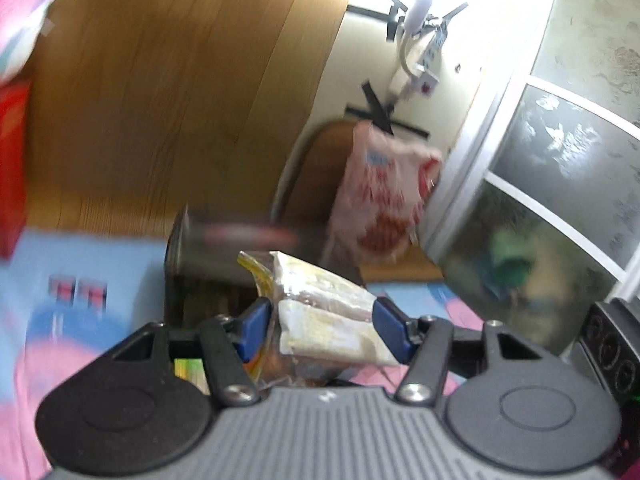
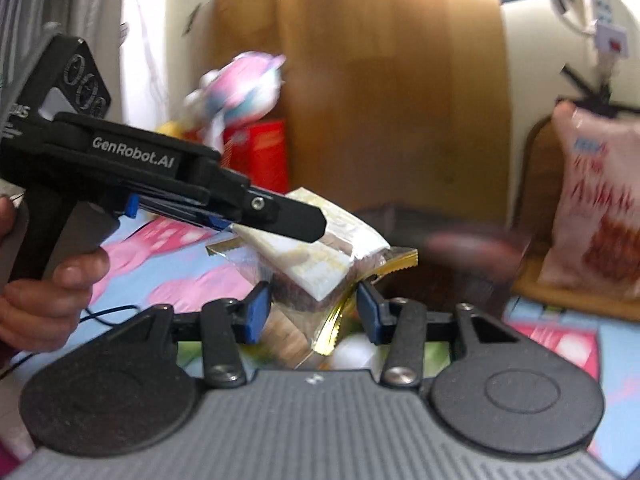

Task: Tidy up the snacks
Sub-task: 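Carry the clear packet into the black tin and release it, then grasp the green leaf-print packet with the left gripper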

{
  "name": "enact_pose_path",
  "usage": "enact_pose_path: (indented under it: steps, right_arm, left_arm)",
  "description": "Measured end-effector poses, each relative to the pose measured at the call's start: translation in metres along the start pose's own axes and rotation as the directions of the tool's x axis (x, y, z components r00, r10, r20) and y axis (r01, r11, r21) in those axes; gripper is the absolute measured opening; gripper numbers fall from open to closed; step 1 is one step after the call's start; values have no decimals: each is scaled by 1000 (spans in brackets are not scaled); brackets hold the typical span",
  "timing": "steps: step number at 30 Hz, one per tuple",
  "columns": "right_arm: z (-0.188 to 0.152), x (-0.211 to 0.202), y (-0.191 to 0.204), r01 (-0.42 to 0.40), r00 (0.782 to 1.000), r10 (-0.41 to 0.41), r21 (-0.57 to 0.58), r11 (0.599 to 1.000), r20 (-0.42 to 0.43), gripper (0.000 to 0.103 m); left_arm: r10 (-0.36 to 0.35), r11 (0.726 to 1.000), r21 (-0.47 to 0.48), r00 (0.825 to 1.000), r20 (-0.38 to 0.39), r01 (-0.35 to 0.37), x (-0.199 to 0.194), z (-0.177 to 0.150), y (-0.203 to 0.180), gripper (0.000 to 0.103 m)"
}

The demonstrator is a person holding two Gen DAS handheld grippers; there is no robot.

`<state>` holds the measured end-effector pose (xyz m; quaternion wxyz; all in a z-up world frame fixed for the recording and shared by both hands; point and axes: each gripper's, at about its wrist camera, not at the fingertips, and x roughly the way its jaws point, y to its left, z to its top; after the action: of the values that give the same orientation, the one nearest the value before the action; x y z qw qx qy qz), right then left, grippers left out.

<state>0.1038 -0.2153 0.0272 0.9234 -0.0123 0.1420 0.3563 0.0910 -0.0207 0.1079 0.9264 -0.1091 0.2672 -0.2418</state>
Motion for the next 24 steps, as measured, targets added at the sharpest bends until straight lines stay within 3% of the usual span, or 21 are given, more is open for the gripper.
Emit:
enact_pose_path:
  steps: [7, 12, 15, 17, 20, 24]
  right_arm:
    - [15, 64, -51, 113, 992, -109, 56, 992, -69, 49]
    - [11, 61, -53, 200, 979, -199, 49, 979, -36, 52]
    - [9, 35, -56, 164, 986, -166, 124, 979, 1, 52]
    - [2, 19, -55, 97, 995, -100, 189, 977, 5, 52]
    - [-15, 4, -57, 26, 1000, -19, 329, 944, -23, 51]
    - [-45, -16, -34, -42, 998, 58, 391, 919, -30, 51]
  left_arm:
    - [67, 997, 46, 998, -13, -67, 82, 37, 4, 57]
    - [127, 992, 34, 990, -60, -125, 106, 30, 17, 60]
    - [94, 995, -7, 995, -31, -95, 81, 25, 28, 61]
    - [67, 996, -51, 998, 0, -67, 53, 18, 40, 64]
    - [43, 990, -133, 999, 22, -40, 10, -4, 62, 65]
    - [100, 976, -196, 995, 27, -93, -40, -39, 86, 65]
